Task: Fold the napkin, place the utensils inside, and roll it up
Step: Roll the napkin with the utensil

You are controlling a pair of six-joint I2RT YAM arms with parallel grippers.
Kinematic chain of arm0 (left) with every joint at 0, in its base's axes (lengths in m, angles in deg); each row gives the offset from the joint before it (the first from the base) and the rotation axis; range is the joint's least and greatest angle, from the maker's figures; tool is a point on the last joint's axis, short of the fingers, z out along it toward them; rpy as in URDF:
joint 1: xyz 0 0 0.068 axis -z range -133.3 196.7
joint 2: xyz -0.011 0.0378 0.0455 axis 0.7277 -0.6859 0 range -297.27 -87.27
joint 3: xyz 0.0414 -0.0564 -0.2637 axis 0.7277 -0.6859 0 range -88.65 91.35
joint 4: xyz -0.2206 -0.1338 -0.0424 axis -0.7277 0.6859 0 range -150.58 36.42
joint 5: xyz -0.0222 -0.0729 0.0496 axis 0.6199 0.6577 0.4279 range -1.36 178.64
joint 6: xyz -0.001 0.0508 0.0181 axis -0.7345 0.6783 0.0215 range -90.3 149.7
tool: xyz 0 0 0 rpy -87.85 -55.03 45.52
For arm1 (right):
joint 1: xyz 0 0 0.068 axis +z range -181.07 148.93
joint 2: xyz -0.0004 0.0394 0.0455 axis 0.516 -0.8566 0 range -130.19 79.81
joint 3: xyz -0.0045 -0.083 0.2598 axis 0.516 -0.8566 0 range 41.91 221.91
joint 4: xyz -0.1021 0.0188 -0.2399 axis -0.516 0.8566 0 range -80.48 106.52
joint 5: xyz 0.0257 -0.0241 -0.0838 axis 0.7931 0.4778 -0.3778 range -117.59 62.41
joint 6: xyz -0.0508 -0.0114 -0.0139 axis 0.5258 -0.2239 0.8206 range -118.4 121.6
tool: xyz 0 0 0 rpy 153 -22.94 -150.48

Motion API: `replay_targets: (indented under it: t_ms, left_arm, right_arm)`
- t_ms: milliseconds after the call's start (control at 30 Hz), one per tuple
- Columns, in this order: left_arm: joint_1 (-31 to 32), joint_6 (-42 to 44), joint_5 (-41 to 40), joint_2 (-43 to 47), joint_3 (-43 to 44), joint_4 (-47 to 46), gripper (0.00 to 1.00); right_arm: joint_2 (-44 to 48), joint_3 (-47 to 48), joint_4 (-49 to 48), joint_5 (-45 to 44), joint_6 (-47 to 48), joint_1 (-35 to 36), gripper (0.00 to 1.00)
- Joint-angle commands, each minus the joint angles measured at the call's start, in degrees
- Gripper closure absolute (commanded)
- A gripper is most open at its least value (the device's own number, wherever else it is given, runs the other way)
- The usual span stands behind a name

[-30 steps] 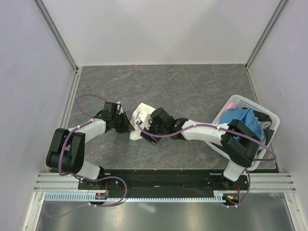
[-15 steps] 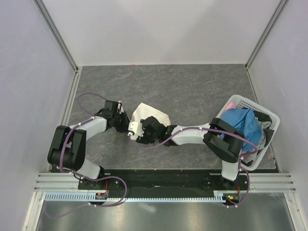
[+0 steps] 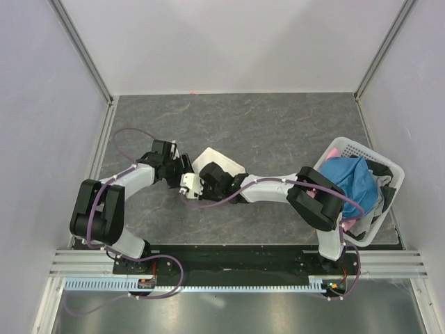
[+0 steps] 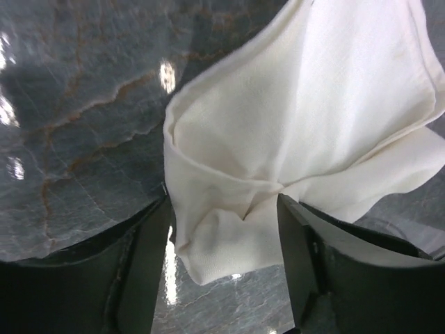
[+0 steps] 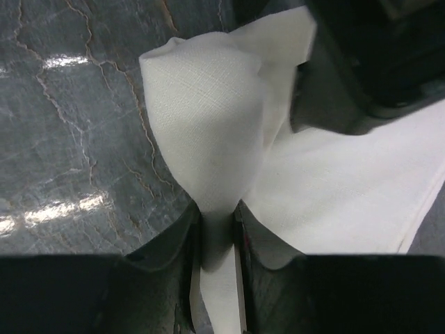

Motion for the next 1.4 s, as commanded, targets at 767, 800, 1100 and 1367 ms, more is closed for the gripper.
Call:
replay_targets:
  t_ms: [767,800,1100,1367]
  left_arm:
    - [-0.6,-0.2,9.7,20.0,-20.4,-26.1,0.26]
    - [-0.6,0.0,9.7,19.7,-20.6,-26.1,0.26]
    - [1.6,1.1,12.7,15.0,-20.7,-27.7,0.38]
    - [2.0,0.8,12.1,12.2,-20.3,-26.6,0.63]
  right_arm:
    - [-19.6,24.9,39.2,58.4,-22.0,-18.0,0.9]
    - [-20.3,25.5,39.1,59.0,-23.3,-18.5,0.9]
    - [-27.9,29.3,38.8,65.9,-27.0,-20.7,0.93]
    - [-28.8,30.0,37.5,65.7,-28.5,-21.9,0.93]
